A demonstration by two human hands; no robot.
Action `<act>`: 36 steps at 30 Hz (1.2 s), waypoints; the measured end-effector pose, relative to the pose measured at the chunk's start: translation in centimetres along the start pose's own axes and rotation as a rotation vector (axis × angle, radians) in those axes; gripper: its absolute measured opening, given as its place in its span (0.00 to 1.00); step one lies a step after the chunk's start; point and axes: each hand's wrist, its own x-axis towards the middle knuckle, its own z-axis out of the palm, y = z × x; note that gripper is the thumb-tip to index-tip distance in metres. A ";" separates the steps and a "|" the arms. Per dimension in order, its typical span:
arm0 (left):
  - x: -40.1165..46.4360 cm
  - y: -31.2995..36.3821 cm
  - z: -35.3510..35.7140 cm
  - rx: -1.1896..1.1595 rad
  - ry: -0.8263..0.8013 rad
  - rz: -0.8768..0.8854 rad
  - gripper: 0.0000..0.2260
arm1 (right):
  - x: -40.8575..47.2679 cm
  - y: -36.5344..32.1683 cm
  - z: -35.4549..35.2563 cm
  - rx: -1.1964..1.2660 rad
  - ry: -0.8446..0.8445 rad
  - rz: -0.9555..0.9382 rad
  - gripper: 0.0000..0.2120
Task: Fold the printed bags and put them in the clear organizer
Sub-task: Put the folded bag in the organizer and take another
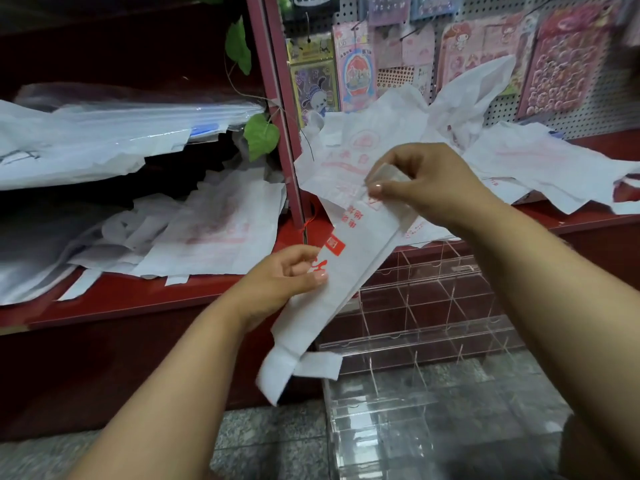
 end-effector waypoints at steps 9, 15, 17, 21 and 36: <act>0.9 1.6 4.4 -0.312 0.342 0.020 0.03 | 1.0 -0.7 2.5 0.092 0.260 0.000 0.12; 1.3 0.8 5.3 -0.404 0.405 0.007 0.03 | -3.0 2.2 5.9 0.146 0.135 0.252 0.14; 1.3 0.8 5.7 -0.375 0.397 0.003 0.02 | -3.1 2.2 6.1 0.202 0.143 0.248 0.14; 1.4 0.9 6.0 -0.365 0.394 0.025 0.03 | -2.9 1.9 6.3 0.292 0.117 0.235 0.10; 1.4 1.2 5.1 -0.343 0.387 -0.004 0.03 | -2.1 1.3 6.6 0.542 0.067 0.342 0.08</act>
